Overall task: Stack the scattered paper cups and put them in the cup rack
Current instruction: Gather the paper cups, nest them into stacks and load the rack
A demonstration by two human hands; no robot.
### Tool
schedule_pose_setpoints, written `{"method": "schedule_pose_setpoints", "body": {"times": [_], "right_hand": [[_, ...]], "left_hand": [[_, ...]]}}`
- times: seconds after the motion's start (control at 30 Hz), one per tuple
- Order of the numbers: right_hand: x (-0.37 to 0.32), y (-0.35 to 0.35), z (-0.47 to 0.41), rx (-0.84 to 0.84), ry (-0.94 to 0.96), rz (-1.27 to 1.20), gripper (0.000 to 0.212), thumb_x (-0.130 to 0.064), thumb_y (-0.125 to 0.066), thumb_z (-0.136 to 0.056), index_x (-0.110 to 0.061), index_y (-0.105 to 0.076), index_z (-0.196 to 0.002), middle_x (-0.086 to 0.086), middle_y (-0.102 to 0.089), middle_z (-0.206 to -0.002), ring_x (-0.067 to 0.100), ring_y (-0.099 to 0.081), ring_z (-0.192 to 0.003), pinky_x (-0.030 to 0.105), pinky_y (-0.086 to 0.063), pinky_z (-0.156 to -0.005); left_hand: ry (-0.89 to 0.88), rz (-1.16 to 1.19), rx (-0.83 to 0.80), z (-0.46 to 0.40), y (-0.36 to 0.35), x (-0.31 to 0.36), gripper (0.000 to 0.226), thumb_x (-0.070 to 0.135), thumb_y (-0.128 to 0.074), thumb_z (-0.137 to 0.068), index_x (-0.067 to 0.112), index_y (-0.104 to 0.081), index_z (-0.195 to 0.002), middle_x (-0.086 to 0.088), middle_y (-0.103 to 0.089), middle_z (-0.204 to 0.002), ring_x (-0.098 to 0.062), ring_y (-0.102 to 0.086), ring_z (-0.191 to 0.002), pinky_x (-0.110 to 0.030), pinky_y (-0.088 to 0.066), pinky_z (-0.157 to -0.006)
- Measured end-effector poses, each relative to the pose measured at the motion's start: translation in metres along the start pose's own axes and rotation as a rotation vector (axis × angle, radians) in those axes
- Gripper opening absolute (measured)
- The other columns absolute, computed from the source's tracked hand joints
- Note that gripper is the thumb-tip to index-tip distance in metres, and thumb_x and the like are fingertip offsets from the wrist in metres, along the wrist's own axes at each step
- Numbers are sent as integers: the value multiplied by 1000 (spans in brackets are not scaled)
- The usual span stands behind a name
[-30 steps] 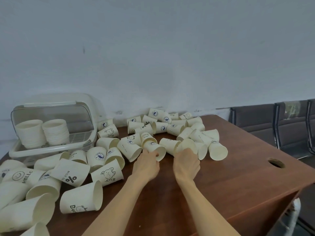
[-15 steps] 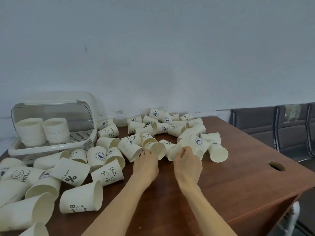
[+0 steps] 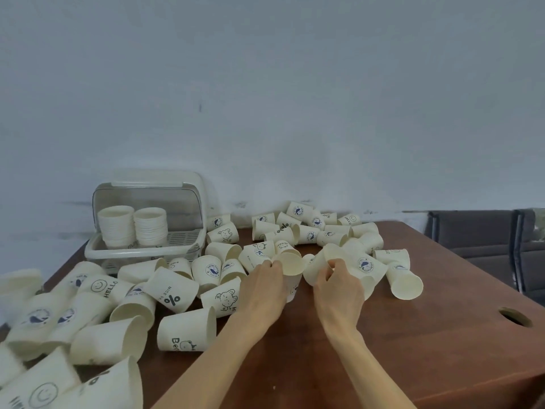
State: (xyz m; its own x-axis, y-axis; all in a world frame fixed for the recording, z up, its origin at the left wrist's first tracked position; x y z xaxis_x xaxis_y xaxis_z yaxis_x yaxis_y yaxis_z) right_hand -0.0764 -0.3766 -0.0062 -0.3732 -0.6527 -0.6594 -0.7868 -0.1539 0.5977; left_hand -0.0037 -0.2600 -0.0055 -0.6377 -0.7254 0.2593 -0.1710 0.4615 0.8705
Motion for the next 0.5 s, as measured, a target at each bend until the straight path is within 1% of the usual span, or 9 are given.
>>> {"method": "schedule_pose_setpoints", "body": {"times": [0.07, 0.17, 0.27, 0.33, 0.4, 0.43, 0.5], "right_hand": [[-8, 2, 6, -3, 35, -1, 22, -17, -46, -93, -10, -59, -109, 9, -67, -79, 33, -59, -82, 40, -43, -70], [-20, 6, 14, -23, 67, -12, 22, -18, -45, -93, -10, -58, -110, 6, -64, -75, 29, -57, -77, 39, -44, -69], [-36, 12, 20, -29, 96, -17, 23, -19, -44, -93, -12, -59, -109, 4, -59, -72, 30, -56, -80, 40, -45, -69], [-46, 18, 23, -37, 130, -14, 22, -18, -43, -93, -11, -59, -107, 3, -53, -68, 32, -55, -81, 41, -45, -72], [-57, 23, 27, -59, 164, -2, 22, -19, -41, -95, -11, -58, -106, 6, -60, -73, 31, -55, -86, 42, -44, -78], [-61, 25, 29, -73, 177, 6, 23, -19, -40, -96, -12, -58, -107, 7, -65, -78, 29, -55, -87, 41, -44, -79], [-70, 27, 31, -87, 208, 16, 24, -21, -39, -96, -14, -58, -109, 5, -69, -84, 27, -58, -88, 39, -45, -77]], "left_hand": [[13, 18, 36, 7, 8, -7, 17, 20, -39, -98, 15, -53, -105, -3, -58, -105, -25, -56, -95, -34, -37, -66], [45, 55, 72, 13, 20, -16, 21, 24, -36, -99, 16, -55, -106, 0, -59, -105, -24, -56, -96, -35, -42, -73], [65, 76, 125, 22, 37, -22, 24, 27, -35, -100, 16, -56, -104, -1, -58, -104, -26, -58, -93, -36, -43, -73], [92, 101, 145, 27, 48, -27, 24, 29, -36, -99, 16, -56, -101, -1, -59, -101, -27, -59, -91, -37, -44, -72], [117, 116, 167, 31, 59, -33, 24, 29, -36, -98, 17, -57, -101, 0, -61, -100, -25, -59, -90, -38, -47, -74], [120, 118, 182, 33, 64, -36, 24, 28, -37, -98, 17, -58, -101, 1, -62, -99, -24, -59, -90, -38, -47, -75], [126, 126, 210, 35, 75, -40, 25, 27, -37, -98, 17, -60, -100, 3, -63, -99, -20, -58, -92, -33, -45, -73]]}}
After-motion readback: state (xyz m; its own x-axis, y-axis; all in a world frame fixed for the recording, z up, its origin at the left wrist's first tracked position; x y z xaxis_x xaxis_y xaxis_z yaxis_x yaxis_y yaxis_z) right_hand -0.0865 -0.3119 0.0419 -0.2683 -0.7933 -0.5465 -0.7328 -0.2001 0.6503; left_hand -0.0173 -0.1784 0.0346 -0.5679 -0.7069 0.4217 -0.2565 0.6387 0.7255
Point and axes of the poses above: each hand's wrist, its own z-axis away from the middle knuckle, its own y-axis out of the back of the hand, x = y × z, the point moved 3 cm from there along -z, towards the middle knuckle
